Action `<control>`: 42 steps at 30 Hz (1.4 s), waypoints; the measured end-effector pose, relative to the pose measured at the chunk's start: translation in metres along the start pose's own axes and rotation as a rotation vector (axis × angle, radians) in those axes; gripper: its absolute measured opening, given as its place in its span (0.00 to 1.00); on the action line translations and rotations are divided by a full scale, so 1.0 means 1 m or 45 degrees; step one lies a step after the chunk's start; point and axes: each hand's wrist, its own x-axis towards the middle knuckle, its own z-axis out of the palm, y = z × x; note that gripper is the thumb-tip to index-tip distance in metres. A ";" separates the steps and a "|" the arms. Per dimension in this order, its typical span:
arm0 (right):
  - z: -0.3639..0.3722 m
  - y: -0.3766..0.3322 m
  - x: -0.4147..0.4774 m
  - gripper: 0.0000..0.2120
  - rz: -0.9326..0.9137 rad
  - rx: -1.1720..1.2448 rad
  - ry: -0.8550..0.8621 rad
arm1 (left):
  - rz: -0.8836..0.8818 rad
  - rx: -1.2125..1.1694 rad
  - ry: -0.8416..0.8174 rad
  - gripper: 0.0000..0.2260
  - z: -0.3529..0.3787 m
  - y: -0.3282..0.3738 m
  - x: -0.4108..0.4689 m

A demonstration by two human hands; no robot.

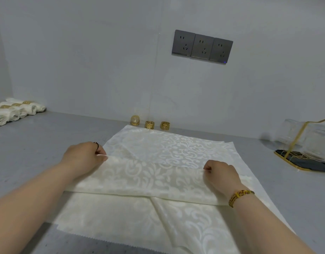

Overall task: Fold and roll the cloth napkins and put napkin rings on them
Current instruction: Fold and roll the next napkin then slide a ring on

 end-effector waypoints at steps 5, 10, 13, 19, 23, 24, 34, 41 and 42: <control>0.021 0.002 0.022 0.13 0.042 -0.103 0.045 | -0.062 0.052 -0.023 0.08 0.021 0.000 0.024; 0.036 0.007 0.032 0.13 0.045 -0.134 0.091 | -0.057 -0.036 0.033 0.09 0.040 -0.002 0.031; 0.035 0.009 0.031 0.14 0.048 -0.124 0.084 | -0.004 0.035 -0.010 0.10 0.041 -0.005 0.032; 0.033 0.004 0.029 0.16 0.011 -0.132 0.032 | 0.090 0.096 -0.067 0.11 0.040 -0.013 0.030; 0.029 0.001 0.026 0.15 -0.055 -0.103 0.083 | 0.113 0.019 -0.013 0.13 0.037 -0.015 0.030; 0.027 -0.001 0.024 0.15 -0.089 -0.057 0.084 | 0.096 -0.027 -0.028 0.13 0.038 -0.014 0.029; 0.041 -0.068 -0.005 0.55 -0.526 0.260 -0.397 | 0.109 0.143 -0.167 0.16 0.042 -0.008 0.035; 0.046 -0.071 -0.003 0.53 -0.522 0.233 -0.411 | -0.036 -0.030 -0.229 0.07 0.032 -0.010 0.031; 0.045 -0.071 -0.004 0.49 -0.521 0.228 -0.411 | -0.070 -0.146 -0.233 0.10 0.030 -0.013 0.030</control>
